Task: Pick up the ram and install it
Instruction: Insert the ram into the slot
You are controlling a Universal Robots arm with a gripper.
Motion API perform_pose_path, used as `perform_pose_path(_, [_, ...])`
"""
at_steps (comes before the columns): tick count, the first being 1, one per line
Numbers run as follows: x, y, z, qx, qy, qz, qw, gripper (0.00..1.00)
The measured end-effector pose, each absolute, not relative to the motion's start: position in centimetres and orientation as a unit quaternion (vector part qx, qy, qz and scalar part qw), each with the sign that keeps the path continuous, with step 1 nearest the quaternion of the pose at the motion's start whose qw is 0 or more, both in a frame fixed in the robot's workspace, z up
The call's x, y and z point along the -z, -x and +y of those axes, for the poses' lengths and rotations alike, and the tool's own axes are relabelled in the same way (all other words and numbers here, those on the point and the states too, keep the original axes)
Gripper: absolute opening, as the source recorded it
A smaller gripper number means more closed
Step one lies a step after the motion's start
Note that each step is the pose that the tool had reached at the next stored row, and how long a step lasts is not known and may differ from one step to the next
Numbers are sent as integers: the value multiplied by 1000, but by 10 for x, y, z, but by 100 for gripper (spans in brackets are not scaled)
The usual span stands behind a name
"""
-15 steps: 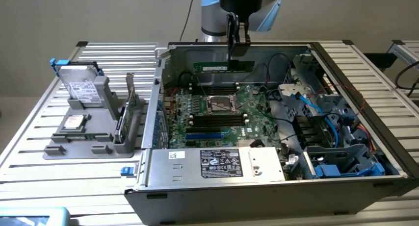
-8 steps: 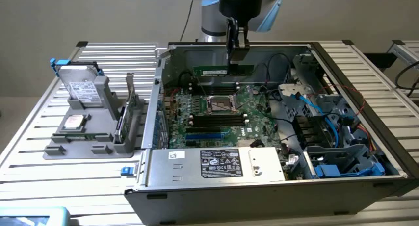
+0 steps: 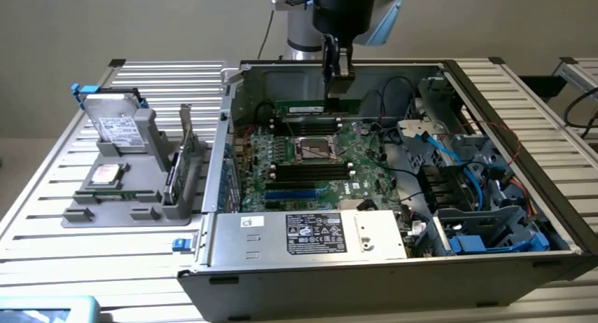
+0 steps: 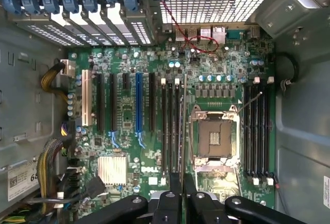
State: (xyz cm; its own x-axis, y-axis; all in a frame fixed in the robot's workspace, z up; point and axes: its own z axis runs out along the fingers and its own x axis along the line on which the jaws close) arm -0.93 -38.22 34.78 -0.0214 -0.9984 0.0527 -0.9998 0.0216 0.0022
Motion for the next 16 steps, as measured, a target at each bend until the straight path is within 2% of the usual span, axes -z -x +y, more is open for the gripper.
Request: perform_pose_path(16, [-326, 9, -388, -19, -710, -703, 23, 14])
